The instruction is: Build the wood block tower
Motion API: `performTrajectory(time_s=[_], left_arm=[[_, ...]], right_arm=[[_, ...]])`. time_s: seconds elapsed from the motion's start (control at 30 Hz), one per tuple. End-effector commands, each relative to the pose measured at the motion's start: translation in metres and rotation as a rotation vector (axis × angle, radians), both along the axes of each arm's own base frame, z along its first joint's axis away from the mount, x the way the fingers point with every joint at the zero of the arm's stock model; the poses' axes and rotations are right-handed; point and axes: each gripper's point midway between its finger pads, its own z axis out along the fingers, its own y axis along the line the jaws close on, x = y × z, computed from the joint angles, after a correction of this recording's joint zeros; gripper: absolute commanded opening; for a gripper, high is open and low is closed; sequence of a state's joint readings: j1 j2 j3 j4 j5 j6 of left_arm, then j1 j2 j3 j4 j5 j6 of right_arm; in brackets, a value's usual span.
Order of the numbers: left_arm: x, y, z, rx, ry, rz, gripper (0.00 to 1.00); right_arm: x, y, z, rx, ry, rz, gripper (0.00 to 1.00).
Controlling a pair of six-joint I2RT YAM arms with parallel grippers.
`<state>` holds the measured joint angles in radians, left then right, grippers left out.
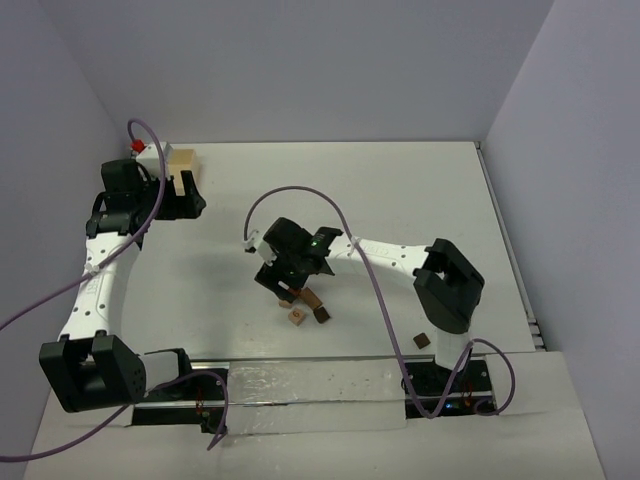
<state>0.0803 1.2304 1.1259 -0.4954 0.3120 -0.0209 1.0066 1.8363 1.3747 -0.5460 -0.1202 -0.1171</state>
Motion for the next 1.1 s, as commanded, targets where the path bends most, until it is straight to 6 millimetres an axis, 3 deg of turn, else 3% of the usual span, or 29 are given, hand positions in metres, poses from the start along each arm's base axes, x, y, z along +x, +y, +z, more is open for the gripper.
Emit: performTrajectory(time_s=[0.0, 0.33, 0.7, 1.07], left_arm=[[0.005, -0.008, 0.013, -0.011, -0.058, -0.045, 0.99], [0.008, -0.006, 0.004, 0.017, -0.053, -0.062, 0.99], [0.011, -0.005, -0.001, 0.018, -0.044, -0.058, 0.99], [0.014, -0.006, 0.000, 0.009, -0.044, -0.059, 0.99]], right_arm=[[0.010, 0.021, 0.015, 0.032, -0.056, 0.018, 0.79], [0.003, 0.024, -0.015, -0.024, -0.020, 0.085, 0.59], [-0.010, 0.025, -0.031, -0.049, 0.045, 0.139, 0.56], [-0.017, 0.028, -0.019, -0.023, 0.071, 0.147, 0.57]])
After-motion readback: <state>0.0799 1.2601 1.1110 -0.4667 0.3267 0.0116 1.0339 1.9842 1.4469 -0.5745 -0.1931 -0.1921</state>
